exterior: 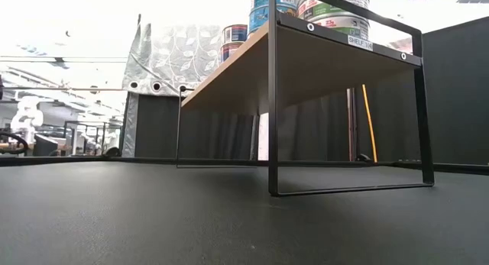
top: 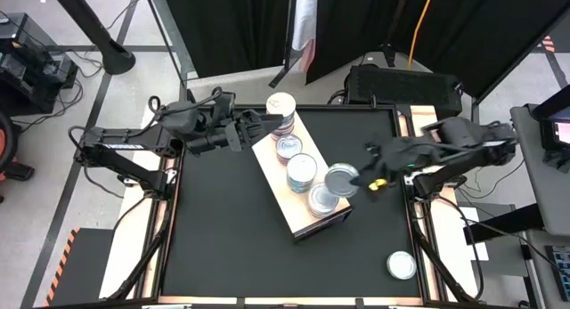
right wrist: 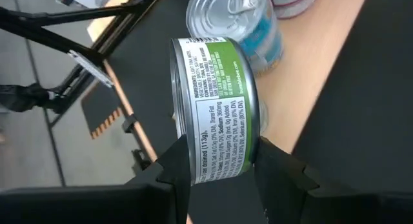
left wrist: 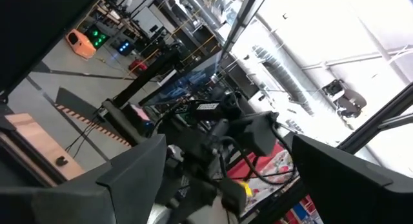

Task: Stack canned seafood by type on shelf
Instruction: Stack the green tuna can on top of the stacked green tuna can on the shelf

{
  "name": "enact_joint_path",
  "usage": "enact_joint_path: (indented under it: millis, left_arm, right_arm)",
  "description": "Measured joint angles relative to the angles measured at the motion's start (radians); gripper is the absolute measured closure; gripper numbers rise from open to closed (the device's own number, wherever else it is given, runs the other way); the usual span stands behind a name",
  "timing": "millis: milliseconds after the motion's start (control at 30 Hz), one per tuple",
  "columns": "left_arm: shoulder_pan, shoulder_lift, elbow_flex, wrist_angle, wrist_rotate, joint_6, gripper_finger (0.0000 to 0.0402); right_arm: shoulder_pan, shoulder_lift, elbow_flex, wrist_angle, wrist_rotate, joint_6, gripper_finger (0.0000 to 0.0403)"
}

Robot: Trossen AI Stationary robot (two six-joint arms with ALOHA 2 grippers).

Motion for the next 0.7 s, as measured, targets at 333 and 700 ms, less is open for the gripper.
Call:
enact_joint_path:
  millis: [333, 700]
  left_arm:
    - [0.0, -0.037, 0.0, -0.001, 0.0, 0.01, 0.0066]
    - [0.044, -0.041, 0.0, -0.002, -0.001, 0.025, 0.0066]
  right_arm:
    - [0.172, -0.233, -0.444, 0.58, 0.272, 0.27, 0.0275]
    - [0.179, -0.256, -0.792, 1.045, 0.279, 0.433, 0.0275]
